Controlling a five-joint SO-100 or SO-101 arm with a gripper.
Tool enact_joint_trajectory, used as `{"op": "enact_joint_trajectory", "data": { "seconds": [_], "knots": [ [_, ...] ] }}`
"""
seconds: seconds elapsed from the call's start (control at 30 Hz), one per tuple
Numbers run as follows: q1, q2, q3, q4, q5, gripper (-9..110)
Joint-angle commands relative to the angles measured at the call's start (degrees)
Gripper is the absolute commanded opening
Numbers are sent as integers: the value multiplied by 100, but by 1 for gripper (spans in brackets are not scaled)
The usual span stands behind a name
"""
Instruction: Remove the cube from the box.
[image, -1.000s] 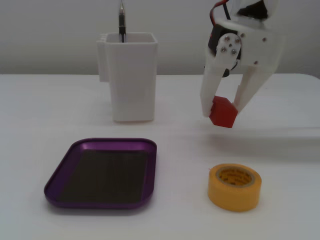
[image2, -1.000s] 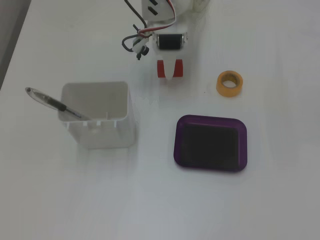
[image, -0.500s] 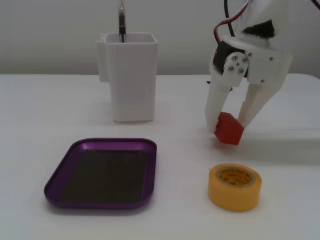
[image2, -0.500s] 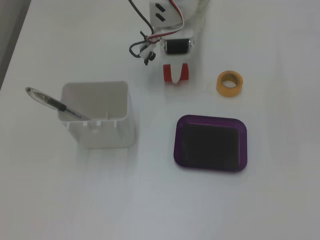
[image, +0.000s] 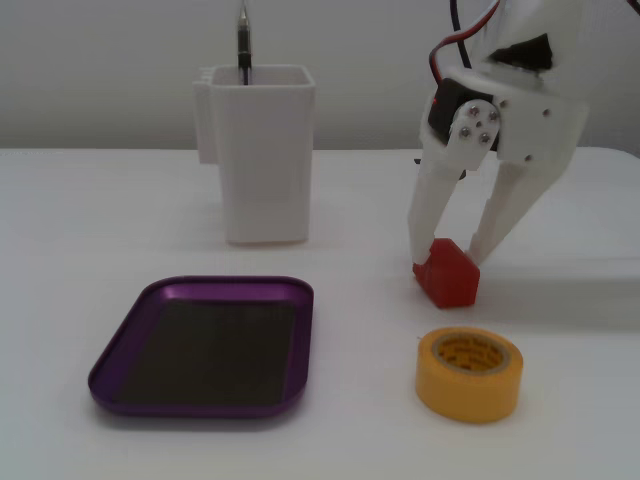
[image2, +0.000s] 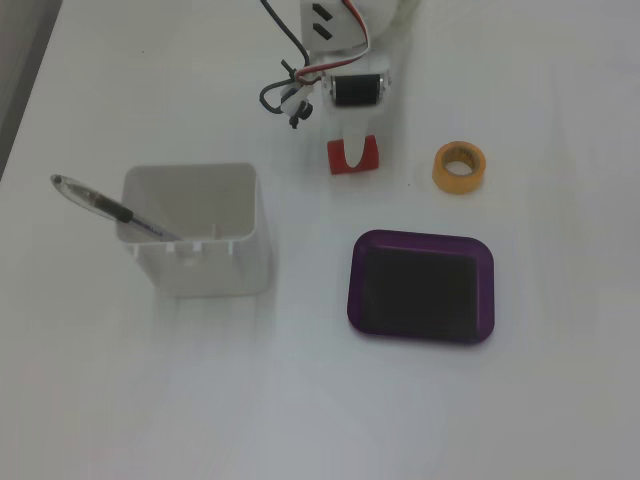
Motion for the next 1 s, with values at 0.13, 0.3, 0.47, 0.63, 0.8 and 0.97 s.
{"op": "enact_joint_trajectory", "data": {
  "seconds": [0.13, 0.3, 0.47, 0.63, 0.8, 0.97],
  "knots": [
    [26, 325, -202, 35, 0, 10],
    [35, 1160, -721, 562, 9, 10],
    [26, 2936, -896, 1274, 18, 10],
    [35, 4843, -105, 1433, 18, 10],
    [44, 6653, 1318, 1433, 9, 10],
    [44, 8473, 2909, 1424, 9, 10]
  ]
}}
